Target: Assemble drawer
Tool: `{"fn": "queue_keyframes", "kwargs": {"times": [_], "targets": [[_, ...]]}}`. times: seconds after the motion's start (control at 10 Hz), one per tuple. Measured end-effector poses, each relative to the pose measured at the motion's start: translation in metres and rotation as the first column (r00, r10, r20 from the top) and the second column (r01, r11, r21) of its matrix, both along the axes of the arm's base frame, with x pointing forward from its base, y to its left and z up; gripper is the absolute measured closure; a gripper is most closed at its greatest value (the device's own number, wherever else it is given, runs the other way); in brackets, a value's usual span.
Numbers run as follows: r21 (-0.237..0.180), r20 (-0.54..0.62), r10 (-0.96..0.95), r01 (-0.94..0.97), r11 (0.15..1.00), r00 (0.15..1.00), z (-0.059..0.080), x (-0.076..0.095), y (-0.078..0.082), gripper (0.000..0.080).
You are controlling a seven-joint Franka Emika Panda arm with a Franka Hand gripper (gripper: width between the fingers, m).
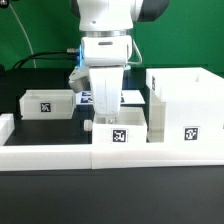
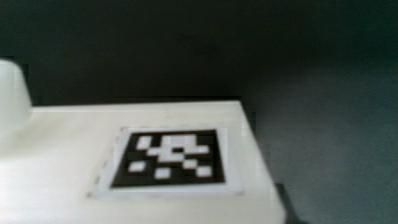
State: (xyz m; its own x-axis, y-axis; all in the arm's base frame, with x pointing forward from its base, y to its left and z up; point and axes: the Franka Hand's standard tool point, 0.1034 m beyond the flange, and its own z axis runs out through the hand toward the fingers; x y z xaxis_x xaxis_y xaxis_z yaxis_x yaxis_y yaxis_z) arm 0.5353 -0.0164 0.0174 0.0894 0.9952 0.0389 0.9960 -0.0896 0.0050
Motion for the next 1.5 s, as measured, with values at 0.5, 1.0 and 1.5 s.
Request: {"fn": "queue_keyframes", "kwargs": {"times": [0.5,1.0,1.5], "targets": [[0.002,-0.036,0.015,-0.015,1.0,0.999,0.001,0.008,0.008,0.0758],[0.002,-0.06,0.025,-0.025,1.0,0.998,-0.001,0.003,0.01,0.0758],[0.007,-0.026,0.044,-0.043,0.999,0.999,-0.005,-0.001,0.01,0.0758]]}}
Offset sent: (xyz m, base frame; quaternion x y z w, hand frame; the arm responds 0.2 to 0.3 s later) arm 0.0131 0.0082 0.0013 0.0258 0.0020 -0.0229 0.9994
